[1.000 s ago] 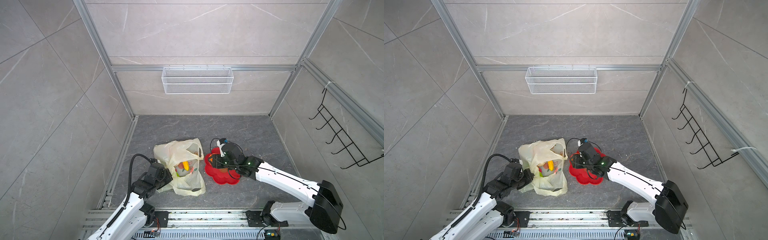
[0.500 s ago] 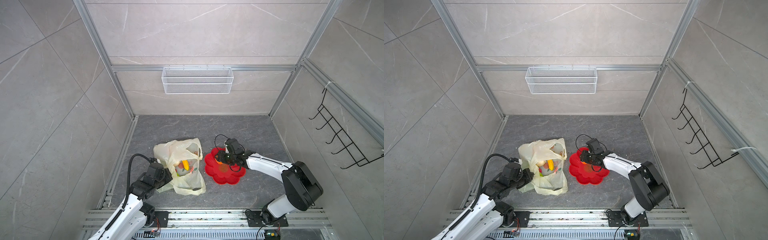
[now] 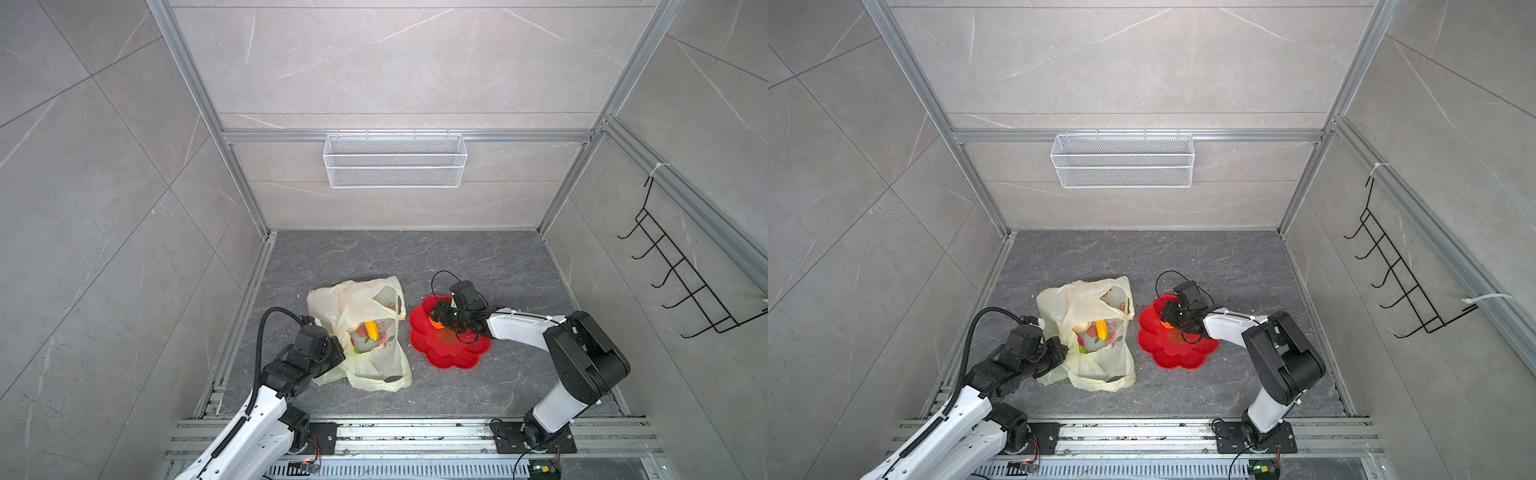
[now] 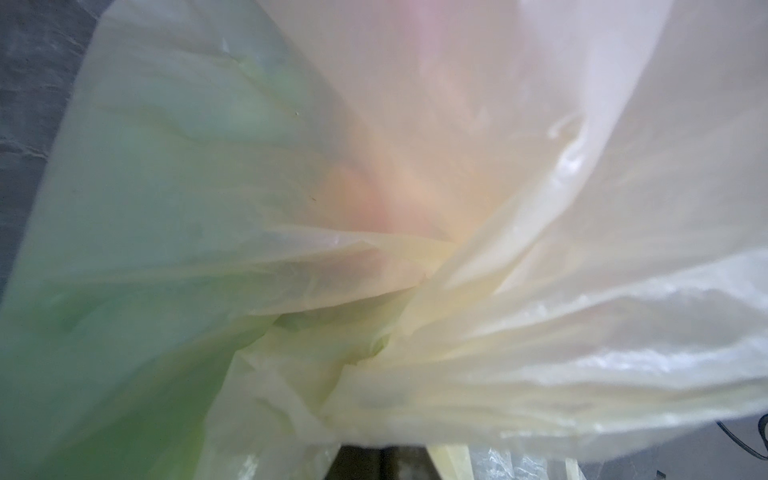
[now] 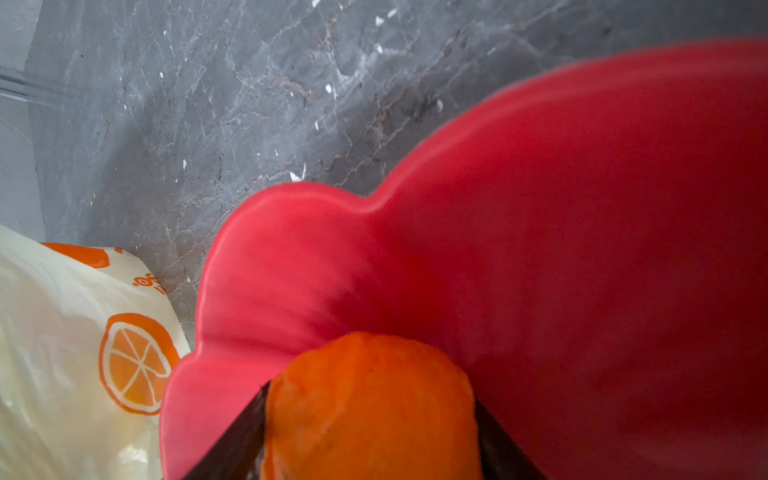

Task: Take the fake fruits out of the plastic bag
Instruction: 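Lower the orange into the red plate and open the right gripper, then move the right gripper back into the bag toward the cream fruit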

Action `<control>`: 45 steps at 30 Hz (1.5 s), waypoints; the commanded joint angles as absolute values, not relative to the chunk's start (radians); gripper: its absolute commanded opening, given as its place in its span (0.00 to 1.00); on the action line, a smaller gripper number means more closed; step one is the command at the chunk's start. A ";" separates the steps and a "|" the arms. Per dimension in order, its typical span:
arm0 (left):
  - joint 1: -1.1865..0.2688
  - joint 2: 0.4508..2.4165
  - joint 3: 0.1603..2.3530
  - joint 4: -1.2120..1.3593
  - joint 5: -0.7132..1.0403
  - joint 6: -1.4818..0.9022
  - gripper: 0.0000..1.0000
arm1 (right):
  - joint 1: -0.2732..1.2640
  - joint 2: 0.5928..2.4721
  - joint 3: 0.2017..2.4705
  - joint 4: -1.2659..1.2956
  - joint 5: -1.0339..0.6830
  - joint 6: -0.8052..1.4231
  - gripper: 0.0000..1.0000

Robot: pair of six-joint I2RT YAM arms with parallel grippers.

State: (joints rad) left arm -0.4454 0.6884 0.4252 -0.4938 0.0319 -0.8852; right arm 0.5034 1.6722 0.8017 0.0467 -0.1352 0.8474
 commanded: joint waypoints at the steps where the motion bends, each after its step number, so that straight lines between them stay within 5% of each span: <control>1: -0.448 0.688 0.468 -0.502 0.031 -0.860 0.00 | 0.501 1.684 0.777 0.061 -0.128 0.861 0.66; 26: -0.448 0.624 0.474 -0.556 -0.035 -0.838 0.00 | 0.488 1.530 0.745 -0.068 -0.046 0.786 0.95; 32: -0.448 0.594 0.490 -0.635 -0.115 -0.820 0.00 | 0.538 1.359 0.761 -0.110 -0.026 0.727 0.92; 36: -0.448 0.570 0.486 -0.658 -0.160 -0.819 0.00 | 0.699 1.289 0.840 -0.175 0.063 0.669 0.89; 45: -0.448 0.537 0.493 -0.704 -0.229 -0.831 0.00 | 1.006 1.503 1.050 -0.128 -0.026 0.318 0.78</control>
